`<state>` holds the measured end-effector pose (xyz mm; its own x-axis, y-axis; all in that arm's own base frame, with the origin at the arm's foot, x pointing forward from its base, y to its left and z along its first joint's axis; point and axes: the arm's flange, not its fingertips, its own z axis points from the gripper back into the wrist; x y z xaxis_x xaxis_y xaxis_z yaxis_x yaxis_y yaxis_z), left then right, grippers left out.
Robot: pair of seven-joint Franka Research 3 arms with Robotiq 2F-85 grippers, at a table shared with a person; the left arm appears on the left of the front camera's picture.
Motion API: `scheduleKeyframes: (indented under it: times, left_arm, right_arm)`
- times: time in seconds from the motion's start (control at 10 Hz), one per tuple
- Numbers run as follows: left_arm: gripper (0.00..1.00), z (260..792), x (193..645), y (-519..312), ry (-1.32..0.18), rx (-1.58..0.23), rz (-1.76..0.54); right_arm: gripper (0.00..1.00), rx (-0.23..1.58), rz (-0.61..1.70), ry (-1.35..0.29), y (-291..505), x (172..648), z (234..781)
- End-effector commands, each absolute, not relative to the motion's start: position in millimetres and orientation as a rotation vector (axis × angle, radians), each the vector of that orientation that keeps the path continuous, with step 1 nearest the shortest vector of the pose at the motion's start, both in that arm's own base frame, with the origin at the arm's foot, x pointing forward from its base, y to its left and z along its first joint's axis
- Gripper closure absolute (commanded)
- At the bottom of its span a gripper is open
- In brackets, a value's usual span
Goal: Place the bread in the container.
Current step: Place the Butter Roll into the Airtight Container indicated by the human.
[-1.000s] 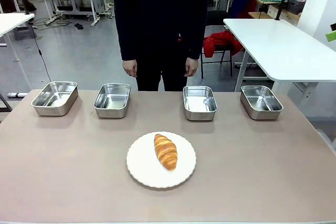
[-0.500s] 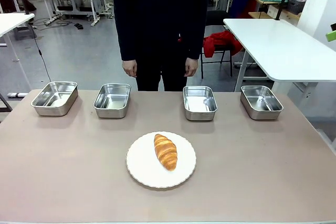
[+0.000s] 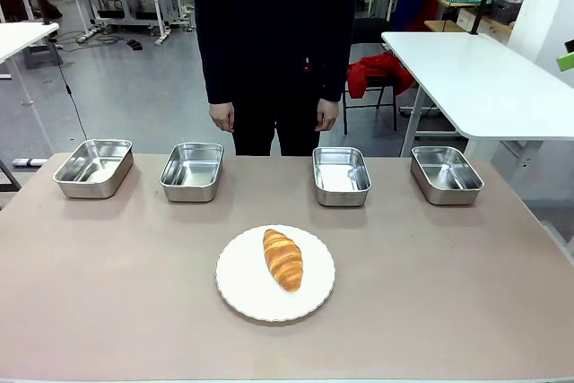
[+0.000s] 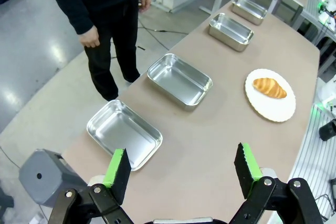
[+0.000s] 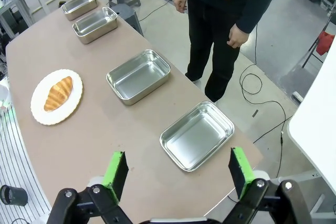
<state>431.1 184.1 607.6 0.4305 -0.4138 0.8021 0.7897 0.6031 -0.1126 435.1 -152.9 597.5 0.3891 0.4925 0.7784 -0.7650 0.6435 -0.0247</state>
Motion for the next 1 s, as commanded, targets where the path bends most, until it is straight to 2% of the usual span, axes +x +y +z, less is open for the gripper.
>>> scheduleKeyframes:
  times: [0.0,0.9]
  left_arm:
    - [0.0,608.1,429.1,183.8,-0.825,-0.527,-0.811]
    - [0.0,608.1,429.1,183.8,-0.825,-0.527,-0.811]
  right_arm:
    - [0.0,0.371,0.823,-0.855,-152.7,436.1,597.7]
    - [0.0,0.371,0.823,-0.855,-152.7,436.1,597.7]
